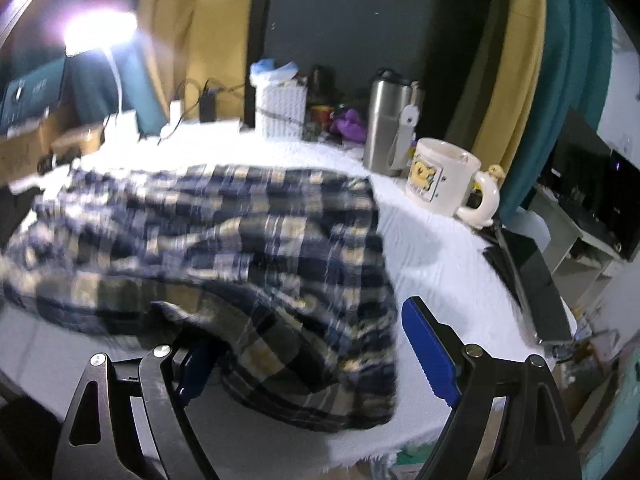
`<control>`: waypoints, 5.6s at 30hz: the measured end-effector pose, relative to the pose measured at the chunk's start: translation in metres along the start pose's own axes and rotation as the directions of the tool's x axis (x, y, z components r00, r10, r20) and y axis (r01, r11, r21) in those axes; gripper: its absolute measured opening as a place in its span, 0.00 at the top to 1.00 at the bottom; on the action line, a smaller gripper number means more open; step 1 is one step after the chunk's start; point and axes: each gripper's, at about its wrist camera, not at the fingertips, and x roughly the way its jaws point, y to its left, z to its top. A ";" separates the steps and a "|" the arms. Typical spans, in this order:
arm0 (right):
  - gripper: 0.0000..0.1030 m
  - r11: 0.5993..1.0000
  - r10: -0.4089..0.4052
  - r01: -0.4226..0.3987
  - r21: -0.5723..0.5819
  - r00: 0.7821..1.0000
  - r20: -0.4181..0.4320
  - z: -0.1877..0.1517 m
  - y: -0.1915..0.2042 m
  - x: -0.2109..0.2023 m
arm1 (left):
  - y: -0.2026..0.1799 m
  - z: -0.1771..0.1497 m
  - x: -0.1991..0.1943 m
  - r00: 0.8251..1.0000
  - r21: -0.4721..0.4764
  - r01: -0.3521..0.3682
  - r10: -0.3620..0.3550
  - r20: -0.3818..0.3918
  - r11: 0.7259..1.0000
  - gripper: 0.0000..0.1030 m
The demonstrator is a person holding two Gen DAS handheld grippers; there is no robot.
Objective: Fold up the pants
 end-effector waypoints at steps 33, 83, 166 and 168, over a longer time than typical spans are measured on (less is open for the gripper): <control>0.84 0.994 -0.107 0.110 -0.015 0.987 0.117 0.029 -0.004 -0.048 | -0.009 -0.036 0.041 0.986 0.131 -0.131 0.144 -0.088 0.983 0.56; 0.84 0.993 -0.104 0.083 0.088 0.955 0.278 0.021 -0.030 -0.141 | -0.023 0.063 -0.137 0.955 0.264 -0.209 0.139 0.262 0.941 0.97; 0.84 0.998 -0.033 0.034 0.062 0.999 -0.017 0.124 -0.015 0.079 | 0.111 0.139 0.067 0.978 0.185 -0.174 0.191 -0.079 0.967 0.92; 0.84 0.998 -0.028 0.030 0.060 0.999 -0.037 0.125 -0.015 0.091 | 0.117 0.139 0.080 0.977 0.181 -0.165 0.186 -0.107 0.970 0.91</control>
